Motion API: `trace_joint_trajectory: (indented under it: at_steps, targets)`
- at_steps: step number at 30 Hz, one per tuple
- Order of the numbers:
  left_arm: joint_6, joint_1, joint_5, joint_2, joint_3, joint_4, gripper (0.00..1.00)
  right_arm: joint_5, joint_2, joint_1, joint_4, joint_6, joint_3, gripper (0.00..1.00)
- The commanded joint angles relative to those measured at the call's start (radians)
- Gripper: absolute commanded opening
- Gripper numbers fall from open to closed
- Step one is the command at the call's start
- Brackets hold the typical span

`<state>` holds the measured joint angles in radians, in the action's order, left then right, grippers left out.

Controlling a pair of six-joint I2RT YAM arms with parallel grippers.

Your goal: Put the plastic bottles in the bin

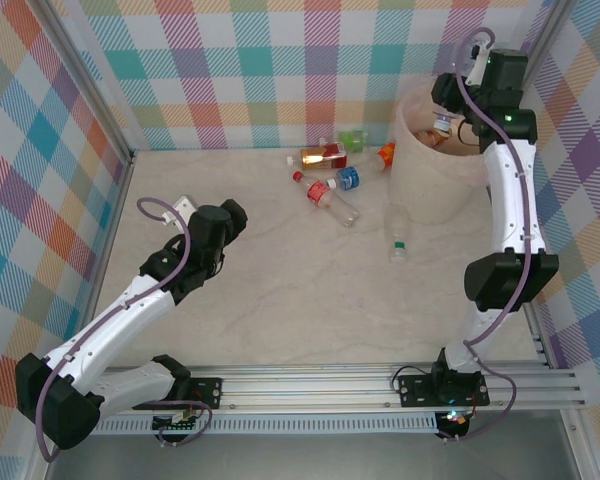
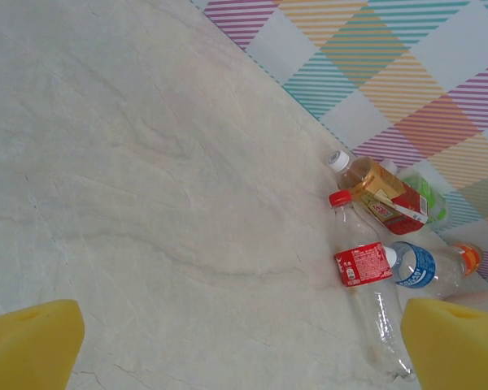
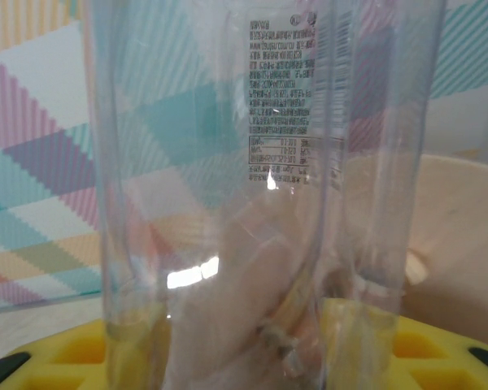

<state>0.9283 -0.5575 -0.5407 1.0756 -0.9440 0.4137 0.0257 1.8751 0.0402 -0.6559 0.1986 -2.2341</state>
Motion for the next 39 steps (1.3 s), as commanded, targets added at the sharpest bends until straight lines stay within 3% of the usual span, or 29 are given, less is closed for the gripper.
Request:
trace_joint_trajectory:
  at_steps: [1, 13, 20, 23, 28, 32, 39]
  targets:
    - [0.014, 0.014, 0.0, 0.001, 0.017, 0.01, 1.0, -0.104, 0.018, 0.016, -0.097, -0.066, -0.045, 0.51]
    - [0.007, 0.019, 0.031, 0.019, 0.015, -0.005, 1.0, -0.322, 0.065, 0.058, -0.128, -0.223, -0.063, 0.52]
    - [0.008, 0.019, 0.035, 0.026, 0.016, -0.009, 1.0, -0.358, 0.122, 0.058, -0.114, -0.281, -0.091, 0.55]
    - [0.009, 0.019, 0.039, 0.033, 0.012, -0.009, 1.0, -0.414, 0.152, 0.059, -0.123, -0.281, -0.122, 0.59]
    - [0.009, 0.02, 0.042, 0.043, 0.008, -0.001, 1.0, -0.533, 0.18, 0.061, -0.156, -0.25, -0.154, 0.73]
    - [0.006, 0.021, 0.049, 0.054, 0.004, -0.007, 1.0, -0.532, 0.173, 0.06, -0.164, -0.238, -0.154, 0.82]
    - [0.006, 0.021, 0.073, 0.078, -0.005, -0.007, 1.0, -0.432, 0.133, 0.06, -0.183, -0.185, -0.124, 0.86]
